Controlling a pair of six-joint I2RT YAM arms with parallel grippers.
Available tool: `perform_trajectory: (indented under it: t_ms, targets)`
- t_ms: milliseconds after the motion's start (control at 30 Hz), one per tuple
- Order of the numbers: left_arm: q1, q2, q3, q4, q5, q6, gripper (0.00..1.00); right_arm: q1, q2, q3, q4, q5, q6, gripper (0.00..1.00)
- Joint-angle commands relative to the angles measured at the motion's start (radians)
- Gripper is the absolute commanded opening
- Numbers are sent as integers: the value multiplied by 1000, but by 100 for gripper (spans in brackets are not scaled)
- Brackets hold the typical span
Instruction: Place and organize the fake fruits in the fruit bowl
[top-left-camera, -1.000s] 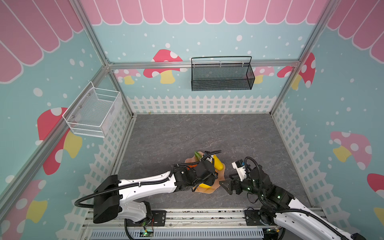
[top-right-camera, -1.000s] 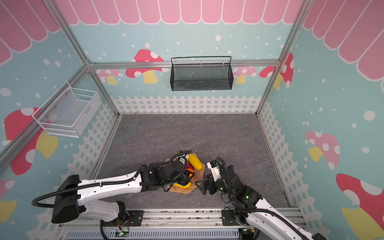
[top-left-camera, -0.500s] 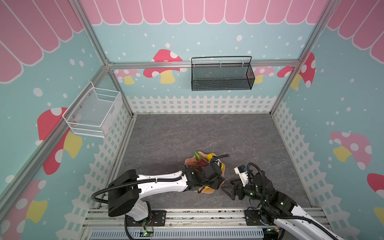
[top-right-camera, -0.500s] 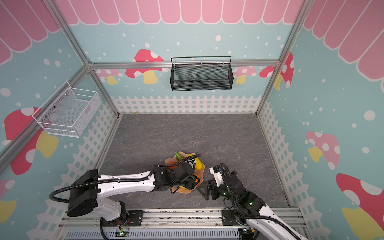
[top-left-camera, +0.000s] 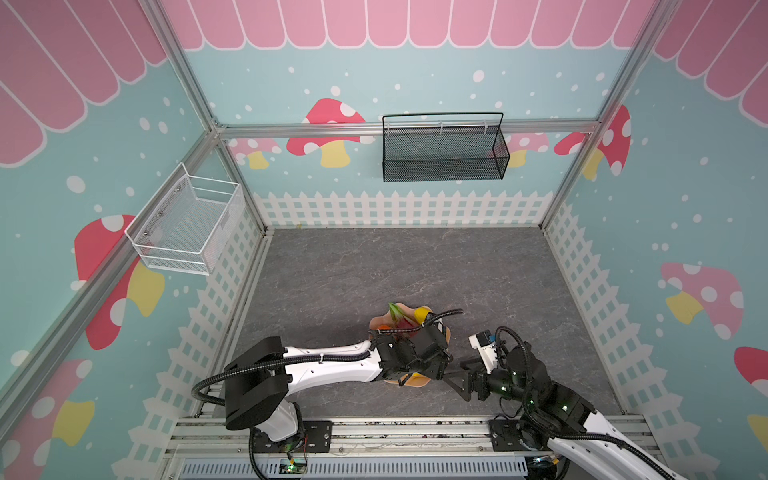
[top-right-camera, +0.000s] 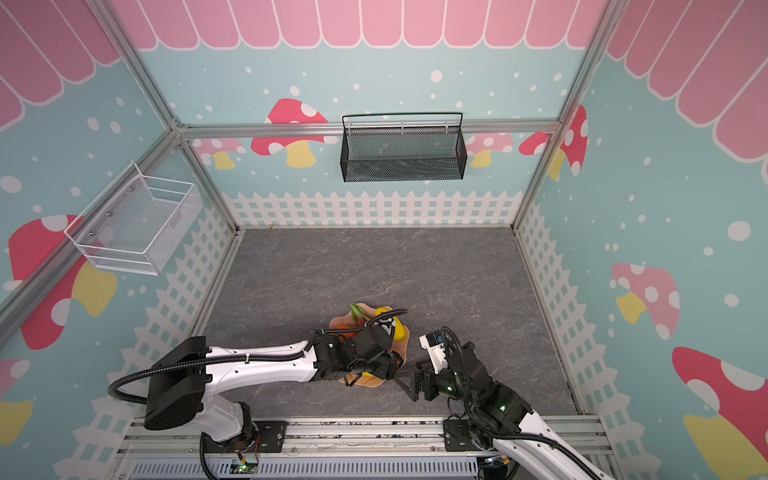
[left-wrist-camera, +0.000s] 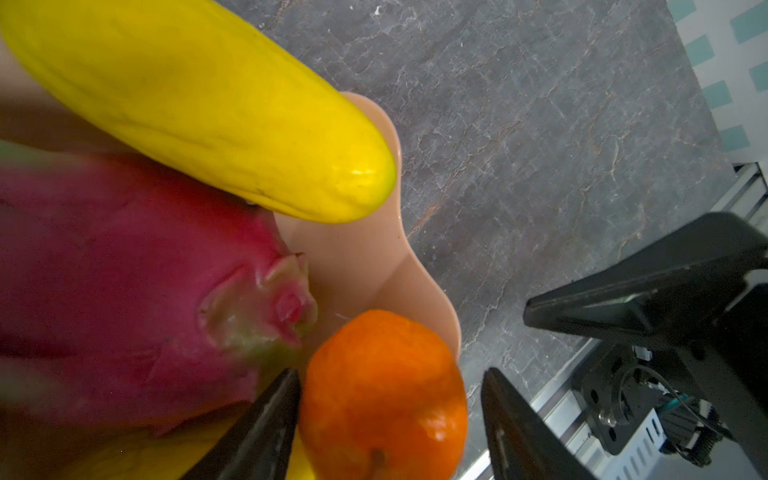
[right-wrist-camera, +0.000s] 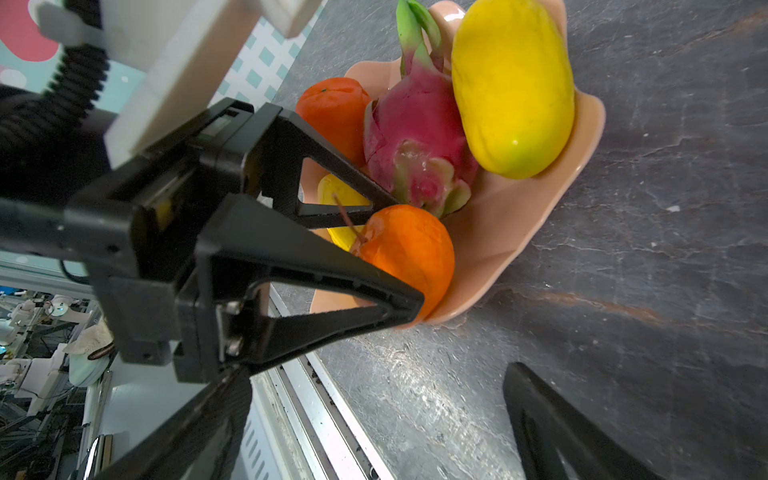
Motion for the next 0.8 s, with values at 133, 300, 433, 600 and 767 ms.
perform_trajectory:
  t_ms: [133,300,433,600,767]
  targets:
    - [-8,-65,11,-18,-30,9,75,-4,-3,-5,-4,4,17,98]
    - [-8,-175,-2,-60,-97,41,75,-4,22,4,15,27,24,98]
    - [9,-291,-2,-185,-297,89,88,-4,94,16,78,41,22,98]
    - [123,-450,-56,-302,-556,122,100,-8,263,88,196,166,-14,98]
    - [298,-640,-183,-181,-642,296,100,-155,554,340,270,88,-174,98]
